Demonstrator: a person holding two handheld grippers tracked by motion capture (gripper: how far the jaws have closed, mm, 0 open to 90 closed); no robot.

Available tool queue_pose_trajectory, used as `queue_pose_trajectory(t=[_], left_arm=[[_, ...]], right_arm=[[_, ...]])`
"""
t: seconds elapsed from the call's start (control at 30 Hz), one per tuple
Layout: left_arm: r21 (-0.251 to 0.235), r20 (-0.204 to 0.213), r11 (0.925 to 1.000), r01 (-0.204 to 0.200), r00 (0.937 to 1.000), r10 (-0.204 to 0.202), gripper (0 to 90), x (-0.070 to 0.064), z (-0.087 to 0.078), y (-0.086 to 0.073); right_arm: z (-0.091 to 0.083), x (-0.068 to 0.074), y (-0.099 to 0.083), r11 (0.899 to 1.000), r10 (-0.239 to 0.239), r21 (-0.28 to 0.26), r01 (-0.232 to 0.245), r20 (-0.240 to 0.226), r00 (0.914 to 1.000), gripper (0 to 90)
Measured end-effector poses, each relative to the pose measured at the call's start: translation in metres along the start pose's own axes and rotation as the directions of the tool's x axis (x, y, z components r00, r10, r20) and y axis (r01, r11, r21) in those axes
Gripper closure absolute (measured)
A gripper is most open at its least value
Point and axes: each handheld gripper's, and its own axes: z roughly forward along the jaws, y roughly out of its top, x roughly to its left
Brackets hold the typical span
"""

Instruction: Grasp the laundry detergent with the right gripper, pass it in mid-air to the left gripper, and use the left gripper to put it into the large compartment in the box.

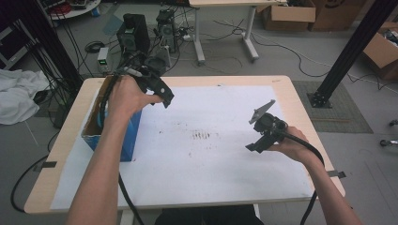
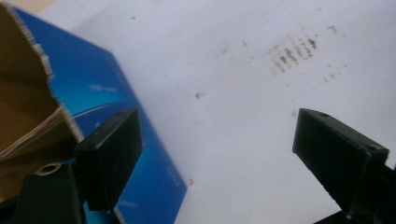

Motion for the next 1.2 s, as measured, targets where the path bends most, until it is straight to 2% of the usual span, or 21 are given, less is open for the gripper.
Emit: queue_pose_trajectory(t=[0.2,0.5,0.57,0.83,1.0,1.2], left_arm=[[0.038,0.025,0.9953,-0.089,0.9958,0.088,16.7,-0.019,0.02,0.007],[0.066,0.066,0.9849,-0.16,0.9857,0.155,16.5,-0.04,0.054,0.009],[0.083,0.065,0.9805,-0.178,0.9828,0.173,16.4,-0.044,0.061,0.009],[0.09,0.09,0.9731,-0.212,0.9748,0.204,16.5,-0.057,0.082,0.006],[0.104,0.096,0.9714,-0.213,0.9744,0.203,16.6,-0.059,0.091,0.003],[0.098,0.097,0.9729,-0.209,0.975,0.2,16.6,-0.061,0.093,0.002]], right_arm=[[0.001,0.001,0.001,1.0,0.005,0.014,-0.005,0.003,1.0,18.7],[0.002,0.0,0.005,1.0,0.007,0.025,-0.007,0.005,1.0,18.6],[0.002,-0.001,0.006,1.0,0.003,0.024,-0.004,0.007,1.0,18.6],[0.0,-0.001,0.006,1.0,0.01,0.023,-0.01,0.013,0.9999,18.5],[-0.003,-0.001,0.005,1.0,0.012,0.027,-0.012,0.017,0.9998,18.6],[-0.004,-0.001,0.004,0.999,0.021,0.028,-0.021,0.02,0.9996,18.6]])
